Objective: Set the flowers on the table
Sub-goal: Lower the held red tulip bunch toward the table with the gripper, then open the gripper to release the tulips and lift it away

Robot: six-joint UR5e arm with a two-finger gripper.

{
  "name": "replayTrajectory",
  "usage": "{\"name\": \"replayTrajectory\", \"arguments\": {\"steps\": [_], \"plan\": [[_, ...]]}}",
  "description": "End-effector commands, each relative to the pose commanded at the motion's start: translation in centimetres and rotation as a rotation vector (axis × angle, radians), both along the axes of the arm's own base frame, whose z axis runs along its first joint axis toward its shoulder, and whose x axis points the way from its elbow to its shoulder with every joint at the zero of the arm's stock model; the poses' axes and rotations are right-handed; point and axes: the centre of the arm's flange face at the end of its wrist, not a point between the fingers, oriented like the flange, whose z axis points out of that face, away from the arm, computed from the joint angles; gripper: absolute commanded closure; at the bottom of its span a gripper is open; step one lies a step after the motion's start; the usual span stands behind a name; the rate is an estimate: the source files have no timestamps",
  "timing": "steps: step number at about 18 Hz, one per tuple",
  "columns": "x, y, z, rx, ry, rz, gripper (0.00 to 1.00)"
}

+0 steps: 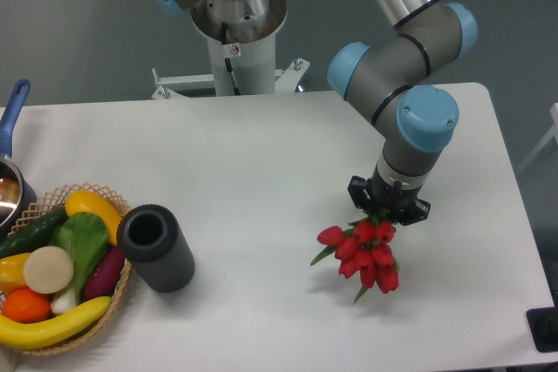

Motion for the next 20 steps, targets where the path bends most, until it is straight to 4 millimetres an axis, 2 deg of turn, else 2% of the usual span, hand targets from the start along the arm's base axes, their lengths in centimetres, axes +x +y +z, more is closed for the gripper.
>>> {"name": "replayTrajectory", "arguments": {"steps": [7,10,12,14,17,20], "plan": [[-0.6,-0.7,0.4,0.002,0.01,0.011,0.0],[-2.4,-2.7,3.0,0.038,0.093,0.045,0.0],[-3.5,-3.7,3.5,0.048,0.133,0.067,0.0],[-5.3,-6.1,4.9,0.056,0.156,0.107,0.0],[-6.4,-7.8,5.2,0.054,0.167,0.111,0.0],[-7.3,-9.4,5.4,0.044,0.186,0.022,0.0]]}}
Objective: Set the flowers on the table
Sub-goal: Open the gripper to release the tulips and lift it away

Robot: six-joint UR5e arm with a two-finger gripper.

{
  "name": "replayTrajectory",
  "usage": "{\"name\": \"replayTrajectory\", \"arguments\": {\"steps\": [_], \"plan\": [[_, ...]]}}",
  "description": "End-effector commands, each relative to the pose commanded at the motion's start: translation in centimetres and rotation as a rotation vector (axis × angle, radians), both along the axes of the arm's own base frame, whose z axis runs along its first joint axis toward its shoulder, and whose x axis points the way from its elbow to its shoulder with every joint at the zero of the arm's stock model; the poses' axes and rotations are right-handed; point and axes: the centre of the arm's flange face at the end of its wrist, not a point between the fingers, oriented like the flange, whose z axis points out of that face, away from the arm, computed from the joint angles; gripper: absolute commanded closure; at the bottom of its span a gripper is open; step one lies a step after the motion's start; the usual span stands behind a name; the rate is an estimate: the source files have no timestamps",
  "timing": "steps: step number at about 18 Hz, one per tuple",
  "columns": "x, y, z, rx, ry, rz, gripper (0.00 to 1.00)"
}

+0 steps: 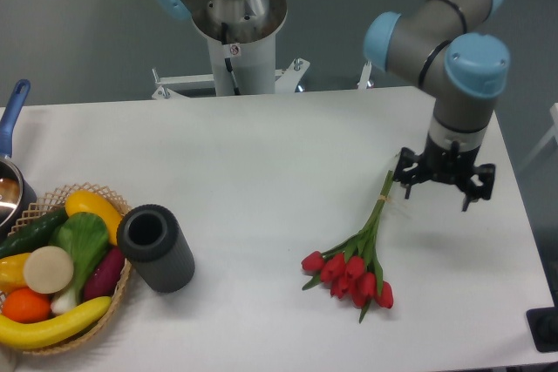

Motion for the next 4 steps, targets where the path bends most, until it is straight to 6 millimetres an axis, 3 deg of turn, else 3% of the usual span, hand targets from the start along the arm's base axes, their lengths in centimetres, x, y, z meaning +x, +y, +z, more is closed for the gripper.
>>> {"name": "replayTrajectory", "arguments": {"steps": [4], "plan": [[0.16,-0.49,-0.19,-0.012,-0.002,-0.04,0.0]]}}
